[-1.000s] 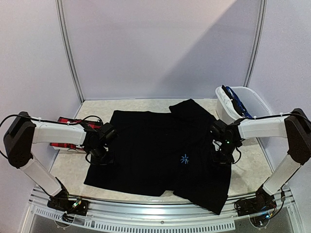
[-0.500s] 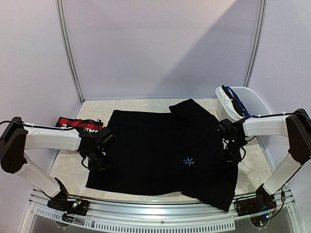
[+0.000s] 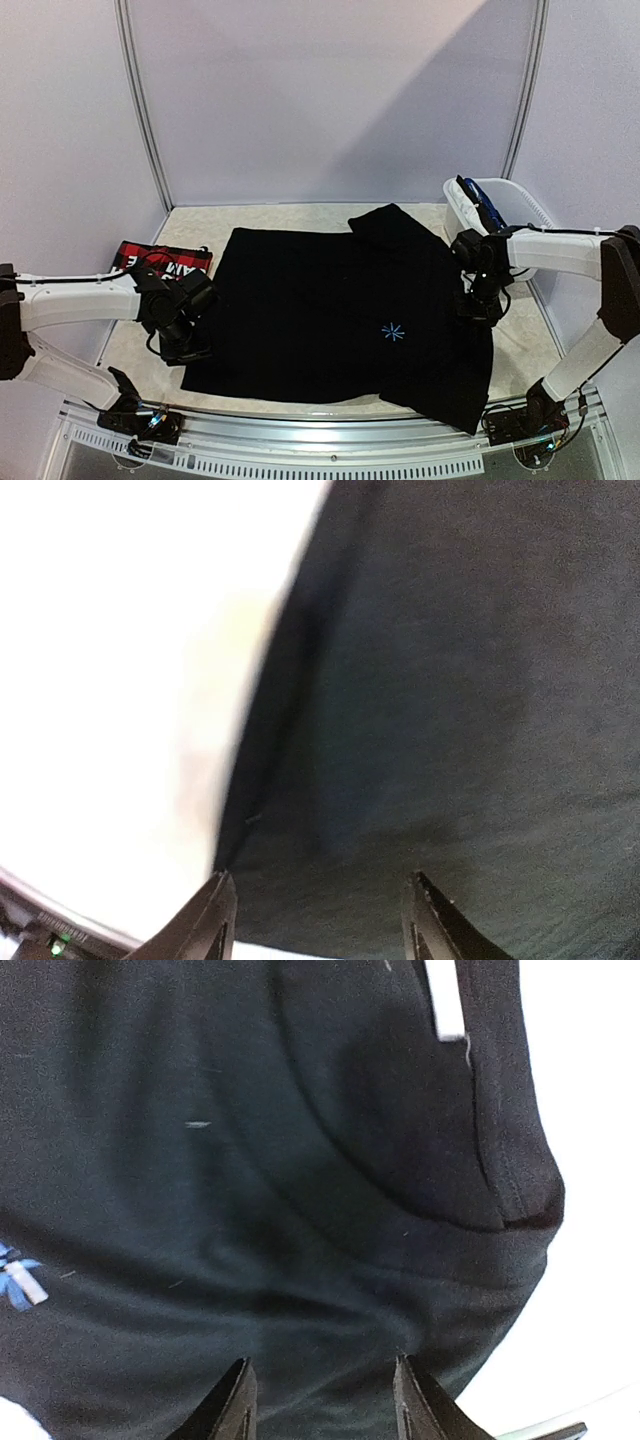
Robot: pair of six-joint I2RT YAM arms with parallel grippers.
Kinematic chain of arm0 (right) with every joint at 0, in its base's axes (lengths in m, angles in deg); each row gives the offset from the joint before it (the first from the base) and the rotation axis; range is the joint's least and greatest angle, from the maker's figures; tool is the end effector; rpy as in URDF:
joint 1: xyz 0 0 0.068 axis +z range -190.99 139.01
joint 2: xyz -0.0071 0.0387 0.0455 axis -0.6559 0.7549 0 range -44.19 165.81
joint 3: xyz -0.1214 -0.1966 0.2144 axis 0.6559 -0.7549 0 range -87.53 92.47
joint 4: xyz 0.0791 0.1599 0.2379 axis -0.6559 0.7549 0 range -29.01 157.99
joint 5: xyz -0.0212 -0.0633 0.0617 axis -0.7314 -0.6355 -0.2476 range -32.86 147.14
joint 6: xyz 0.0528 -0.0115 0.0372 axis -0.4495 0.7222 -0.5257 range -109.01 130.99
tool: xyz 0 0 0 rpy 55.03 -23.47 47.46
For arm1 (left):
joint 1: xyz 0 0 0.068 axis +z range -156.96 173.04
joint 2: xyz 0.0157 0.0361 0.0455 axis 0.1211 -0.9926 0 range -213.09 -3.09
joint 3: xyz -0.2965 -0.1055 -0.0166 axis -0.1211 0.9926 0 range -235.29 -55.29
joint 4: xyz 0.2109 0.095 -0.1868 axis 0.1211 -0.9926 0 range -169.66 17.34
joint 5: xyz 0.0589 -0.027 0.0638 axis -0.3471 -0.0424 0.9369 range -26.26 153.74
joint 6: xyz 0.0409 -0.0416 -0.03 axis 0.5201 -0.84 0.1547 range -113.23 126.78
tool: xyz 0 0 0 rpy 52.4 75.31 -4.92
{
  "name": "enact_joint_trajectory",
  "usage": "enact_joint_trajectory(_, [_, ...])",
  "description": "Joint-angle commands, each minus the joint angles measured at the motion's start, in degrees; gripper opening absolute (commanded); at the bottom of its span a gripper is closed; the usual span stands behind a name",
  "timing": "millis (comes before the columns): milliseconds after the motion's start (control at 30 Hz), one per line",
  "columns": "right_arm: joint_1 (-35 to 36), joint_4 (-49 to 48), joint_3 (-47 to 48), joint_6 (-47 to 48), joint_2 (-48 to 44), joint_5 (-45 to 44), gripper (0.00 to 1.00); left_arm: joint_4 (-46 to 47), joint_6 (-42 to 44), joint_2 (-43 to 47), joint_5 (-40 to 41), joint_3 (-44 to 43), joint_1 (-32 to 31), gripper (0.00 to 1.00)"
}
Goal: Fold and stack the mixed laundry pile
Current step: Flatten out the crumpled T-shirt at the center of the board, then pick up the flattened T-shirt from the center of the board.
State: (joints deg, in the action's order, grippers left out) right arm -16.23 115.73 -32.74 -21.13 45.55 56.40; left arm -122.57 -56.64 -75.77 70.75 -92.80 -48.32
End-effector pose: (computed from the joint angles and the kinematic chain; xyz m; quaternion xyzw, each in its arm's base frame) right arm 0.2596 0.1191 0.1826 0.0643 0.9979 -0.0043 0.0055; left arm 0.1579 -0.1307 0.1684 -0.1933 0.9783 0.0033 0.0746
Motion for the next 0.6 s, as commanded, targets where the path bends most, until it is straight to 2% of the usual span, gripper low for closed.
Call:
enact_joint_trajectory(0, [0.94, 4.2, 2.78, 1.59, -4.33, 2.88, 0.49, -6.66, -6.34, 2.89, 2.49, 1.75, -0.91, 0.55])
enact_joint_trajectory(233, [1.48, 7.33, 3.0, 0.57, -8.24, 5.32, 0.51, -7.3, -10.85, 3.94, 1.0, 5.04, -0.91, 0.52])
enact_joint_trajectory(567, [1.61, 8.72, 3.47, 1.73, -7.76, 5.84, 0.51, 0.87, -14.73, 4.72, -3.41, 11.69, -0.91, 0.5])
